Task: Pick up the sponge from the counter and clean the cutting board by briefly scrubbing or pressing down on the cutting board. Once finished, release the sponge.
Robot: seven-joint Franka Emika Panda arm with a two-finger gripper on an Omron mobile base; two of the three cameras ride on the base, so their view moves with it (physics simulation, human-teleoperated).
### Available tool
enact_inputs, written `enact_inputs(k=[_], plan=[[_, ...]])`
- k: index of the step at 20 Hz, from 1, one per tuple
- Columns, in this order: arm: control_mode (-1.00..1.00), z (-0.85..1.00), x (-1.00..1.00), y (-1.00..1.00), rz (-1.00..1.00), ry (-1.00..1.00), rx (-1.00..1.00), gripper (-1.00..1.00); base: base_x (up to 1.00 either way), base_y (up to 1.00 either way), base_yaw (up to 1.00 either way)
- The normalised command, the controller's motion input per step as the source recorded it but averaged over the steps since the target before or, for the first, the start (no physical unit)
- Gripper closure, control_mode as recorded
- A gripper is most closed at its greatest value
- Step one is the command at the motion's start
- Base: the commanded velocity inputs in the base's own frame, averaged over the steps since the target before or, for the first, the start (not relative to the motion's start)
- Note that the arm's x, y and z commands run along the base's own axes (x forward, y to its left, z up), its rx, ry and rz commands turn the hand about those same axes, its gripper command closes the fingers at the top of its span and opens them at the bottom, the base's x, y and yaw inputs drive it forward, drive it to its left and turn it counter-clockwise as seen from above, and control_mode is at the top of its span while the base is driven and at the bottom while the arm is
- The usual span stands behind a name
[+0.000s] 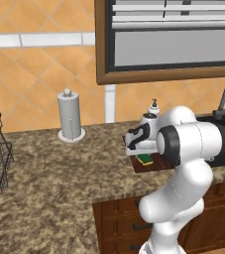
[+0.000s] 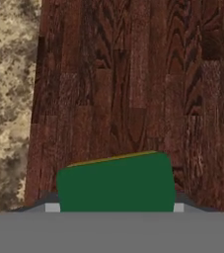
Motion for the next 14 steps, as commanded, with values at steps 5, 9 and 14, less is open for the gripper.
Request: enact_inputs(k=[5, 9, 14], plan=[[-1.00, -0.30, 0.29, -0.04, 0.00, 0.00, 0.00, 1.00, 0.00, 0.00, 0.00], [-1.00, -0.54, 0.19, 0.00, 0.00, 0.00, 0.00, 1.00, 0.00, 0.00, 0.00], [-1.00, 0.02, 0.38, -0.03, 0.00, 0.00, 0.00, 1.00, 0.00, 0.00, 0.00]])
